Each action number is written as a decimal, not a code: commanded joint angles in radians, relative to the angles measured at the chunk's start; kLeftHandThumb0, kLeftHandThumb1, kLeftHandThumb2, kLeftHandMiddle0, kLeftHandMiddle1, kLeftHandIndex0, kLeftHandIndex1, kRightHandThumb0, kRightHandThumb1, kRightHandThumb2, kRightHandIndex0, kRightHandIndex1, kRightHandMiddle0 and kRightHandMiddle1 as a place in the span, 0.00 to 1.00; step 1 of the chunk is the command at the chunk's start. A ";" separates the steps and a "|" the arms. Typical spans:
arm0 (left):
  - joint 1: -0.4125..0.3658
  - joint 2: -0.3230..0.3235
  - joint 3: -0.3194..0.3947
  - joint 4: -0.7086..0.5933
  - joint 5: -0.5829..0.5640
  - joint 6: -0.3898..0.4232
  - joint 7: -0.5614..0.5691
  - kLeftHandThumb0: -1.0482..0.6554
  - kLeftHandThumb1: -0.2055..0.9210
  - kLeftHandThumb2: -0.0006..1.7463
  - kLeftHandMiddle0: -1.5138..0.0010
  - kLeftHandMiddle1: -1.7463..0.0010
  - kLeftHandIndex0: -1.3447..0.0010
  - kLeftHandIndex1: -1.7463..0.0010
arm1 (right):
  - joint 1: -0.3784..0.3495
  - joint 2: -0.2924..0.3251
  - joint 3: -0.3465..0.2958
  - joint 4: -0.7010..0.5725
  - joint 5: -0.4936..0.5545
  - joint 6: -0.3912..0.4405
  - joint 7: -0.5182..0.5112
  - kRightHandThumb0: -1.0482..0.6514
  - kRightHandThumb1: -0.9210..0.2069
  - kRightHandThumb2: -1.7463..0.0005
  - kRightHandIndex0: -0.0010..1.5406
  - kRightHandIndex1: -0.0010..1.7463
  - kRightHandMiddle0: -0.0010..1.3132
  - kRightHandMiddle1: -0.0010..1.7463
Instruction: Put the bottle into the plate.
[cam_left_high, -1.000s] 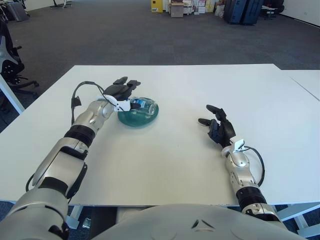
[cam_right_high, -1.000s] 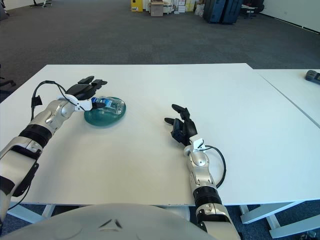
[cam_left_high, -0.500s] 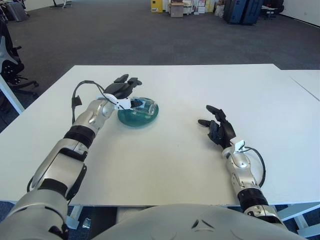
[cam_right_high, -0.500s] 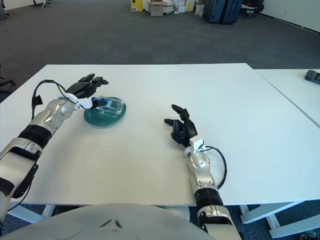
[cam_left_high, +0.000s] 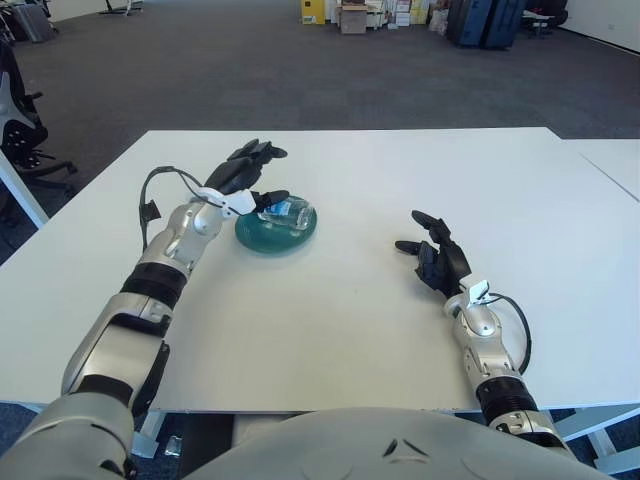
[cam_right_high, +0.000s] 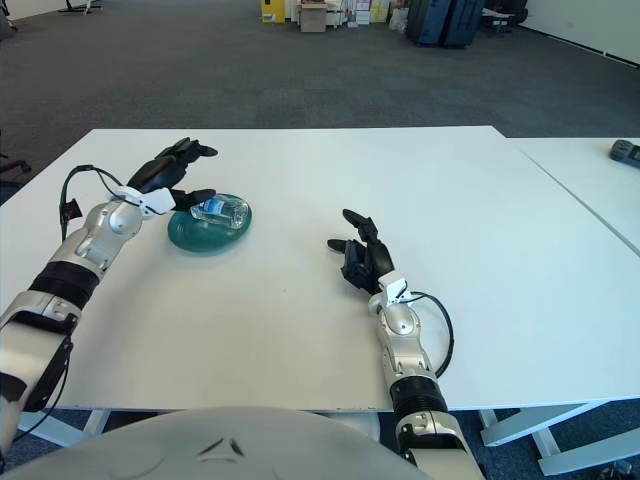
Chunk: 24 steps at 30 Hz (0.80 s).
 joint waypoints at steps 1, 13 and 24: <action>0.033 -0.108 0.135 -0.013 -0.310 -0.044 -0.152 0.16 1.00 0.28 0.78 0.95 0.97 0.47 | 0.064 -0.006 -0.009 0.060 0.009 0.074 0.000 0.10 0.00 0.46 0.34 0.31 0.00 0.35; 0.086 -0.214 0.308 -0.012 -0.635 -0.010 -0.325 0.21 1.00 0.44 0.69 0.94 0.98 0.49 | 0.046 -0.002 -0.028 0.079 0.027 0.072 -0.009 0.10 0.00 0.45 0.31 0.28 0.00 0.39; 0.216 -0.341 0.425 -0.058 -0.864 0.129 -0.440 0.20 1.00 0.48 0.67 0.94 1.00 0.50 | 0.030 0.016 -0.056 0.114 0.037 0.034 -0.047 0.09 0.00 0.46 0.28 0.18 0.00 0.43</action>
